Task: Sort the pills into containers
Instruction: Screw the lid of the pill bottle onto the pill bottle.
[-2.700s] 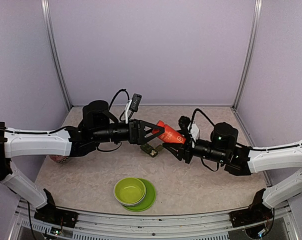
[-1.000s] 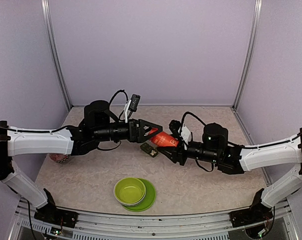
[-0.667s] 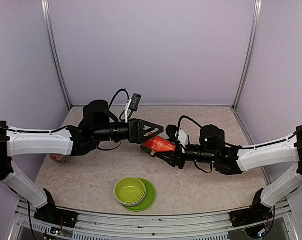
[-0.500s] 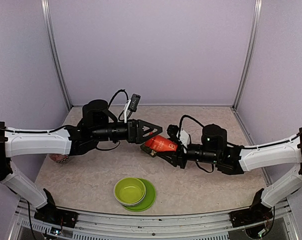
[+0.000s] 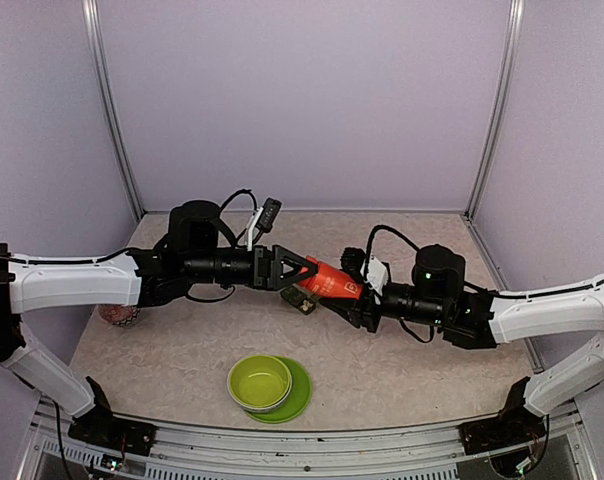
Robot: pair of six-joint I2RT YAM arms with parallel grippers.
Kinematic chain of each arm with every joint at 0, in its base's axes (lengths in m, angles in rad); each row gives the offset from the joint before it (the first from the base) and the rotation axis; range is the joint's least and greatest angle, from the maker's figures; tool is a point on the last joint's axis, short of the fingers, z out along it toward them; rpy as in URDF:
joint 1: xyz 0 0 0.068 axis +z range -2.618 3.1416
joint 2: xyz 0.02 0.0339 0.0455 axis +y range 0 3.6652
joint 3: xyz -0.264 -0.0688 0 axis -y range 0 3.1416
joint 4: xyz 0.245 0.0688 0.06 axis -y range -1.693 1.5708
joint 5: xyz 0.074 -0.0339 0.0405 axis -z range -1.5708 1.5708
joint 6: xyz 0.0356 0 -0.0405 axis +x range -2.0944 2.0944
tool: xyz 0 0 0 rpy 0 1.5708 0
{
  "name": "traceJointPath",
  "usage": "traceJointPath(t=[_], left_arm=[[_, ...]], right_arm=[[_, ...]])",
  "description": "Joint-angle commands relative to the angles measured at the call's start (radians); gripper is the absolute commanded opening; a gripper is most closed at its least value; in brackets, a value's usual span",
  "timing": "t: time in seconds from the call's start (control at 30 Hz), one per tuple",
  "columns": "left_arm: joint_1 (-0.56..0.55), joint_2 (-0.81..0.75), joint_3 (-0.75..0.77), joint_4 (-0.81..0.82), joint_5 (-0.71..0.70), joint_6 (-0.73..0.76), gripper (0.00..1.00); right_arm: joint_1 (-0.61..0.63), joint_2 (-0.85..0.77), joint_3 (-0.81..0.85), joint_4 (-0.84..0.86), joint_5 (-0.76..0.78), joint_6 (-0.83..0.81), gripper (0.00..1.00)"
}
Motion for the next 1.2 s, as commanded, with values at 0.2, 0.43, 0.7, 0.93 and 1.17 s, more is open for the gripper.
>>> traceJointPath(t=[0.2, 0.43, 0.7, 0.93, 1.17], left_arm=[[0.003, -0.011, 0.012, 0.048, 0.067, 0.016, 0.59], [0.000, -0.017, -0.009, 0.104, 0.104, 0.079, 0.43], [-0.015, -0.057, -0.030, 0.146, 0.190, 0.261, 0.43], [-0.019, -0.104, -0.049, 0.135, 0.268, 0.399, 0.48], [-0.013, -0.123, -0.057, 0.139, 0.236, 0.373, 0.76]], right_arm=[[0.005, -0.024, -0.017, 0.023, 0.014, -0.011, 0.40], [0.004, -0.035, -0.009, 0.048, -0.053, 0.089, 0.41], [-0.002, 0.007, 0.064, -0.023, -0.144, 0.307, 0.41], [-0.030, 0.014, 0.089, -0.026, -0.358, 0.492, 0.42], [-0.039, -0.006, 0.106, -0.082, -0.346, 0.447, 0.42]])
